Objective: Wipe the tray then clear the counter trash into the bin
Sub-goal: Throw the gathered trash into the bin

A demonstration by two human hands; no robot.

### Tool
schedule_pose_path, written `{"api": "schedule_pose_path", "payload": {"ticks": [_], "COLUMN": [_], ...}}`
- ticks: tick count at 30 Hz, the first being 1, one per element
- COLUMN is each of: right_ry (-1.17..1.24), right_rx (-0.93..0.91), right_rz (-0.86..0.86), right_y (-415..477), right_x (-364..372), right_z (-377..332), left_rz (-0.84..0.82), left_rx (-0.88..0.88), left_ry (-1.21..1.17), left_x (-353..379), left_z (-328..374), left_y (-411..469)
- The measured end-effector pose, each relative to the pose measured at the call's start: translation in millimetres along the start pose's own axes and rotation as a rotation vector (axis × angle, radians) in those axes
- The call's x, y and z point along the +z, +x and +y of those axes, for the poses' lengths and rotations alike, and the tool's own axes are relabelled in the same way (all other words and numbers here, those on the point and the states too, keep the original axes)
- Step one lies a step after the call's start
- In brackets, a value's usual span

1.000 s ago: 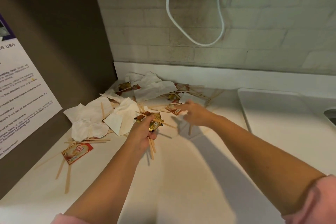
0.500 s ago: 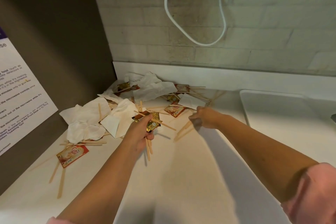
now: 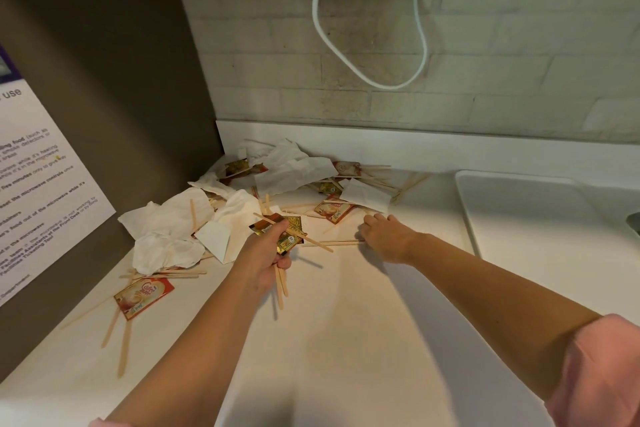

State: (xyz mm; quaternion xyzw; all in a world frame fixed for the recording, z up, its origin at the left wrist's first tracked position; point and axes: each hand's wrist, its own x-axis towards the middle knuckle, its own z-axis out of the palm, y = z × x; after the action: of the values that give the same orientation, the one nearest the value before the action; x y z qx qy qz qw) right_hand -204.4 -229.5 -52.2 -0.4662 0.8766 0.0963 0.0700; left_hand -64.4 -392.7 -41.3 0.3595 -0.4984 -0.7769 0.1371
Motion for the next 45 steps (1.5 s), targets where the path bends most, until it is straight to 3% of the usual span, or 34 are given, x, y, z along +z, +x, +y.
{"api": "schedule_pose_path", "payload": {"ticks": [5, 10, 19, 28, 36, 45], "right_ry": [0.069, 0.311, 0.67, 1.378, 1.414, 1.529], "right_rx": [0.044, 0.128, 0.251, 0.346, 0.326, 0.287], "right_rz": [0.0, -0.016, 0.143, 0.103, -0.078, -0.19], "right_y": [-9.8, -26.6, -63.5, -137.1, -211.5, -330.3], "right_x": [-6.3, -18.0, -39.9, -35.1, -1.3, 50.7], "right_z": [-17.4, -34.0, -75.9, -116.7, -102.0, -61.5], "left_rz": [0.0, -0.04, -0.176, -0.348, -0.461, -0.601], "left_rx": [-0.003, 0.01, -0.016, -0.079, -0.123, -0.019], "left_ry": [0.022, 0.019, -0.008, 0.077, 0.217, 0.478], "left_x": [-7.2, -16.2, -32.9, -26.0, 3.1, 69.1], "left_z": [3.9, 10.2, 12.8, -22.1, -63.4, -134.0], "left_y": [-12.0, -27.3, -62.8, -97.6, -146.5, -239.5]}}
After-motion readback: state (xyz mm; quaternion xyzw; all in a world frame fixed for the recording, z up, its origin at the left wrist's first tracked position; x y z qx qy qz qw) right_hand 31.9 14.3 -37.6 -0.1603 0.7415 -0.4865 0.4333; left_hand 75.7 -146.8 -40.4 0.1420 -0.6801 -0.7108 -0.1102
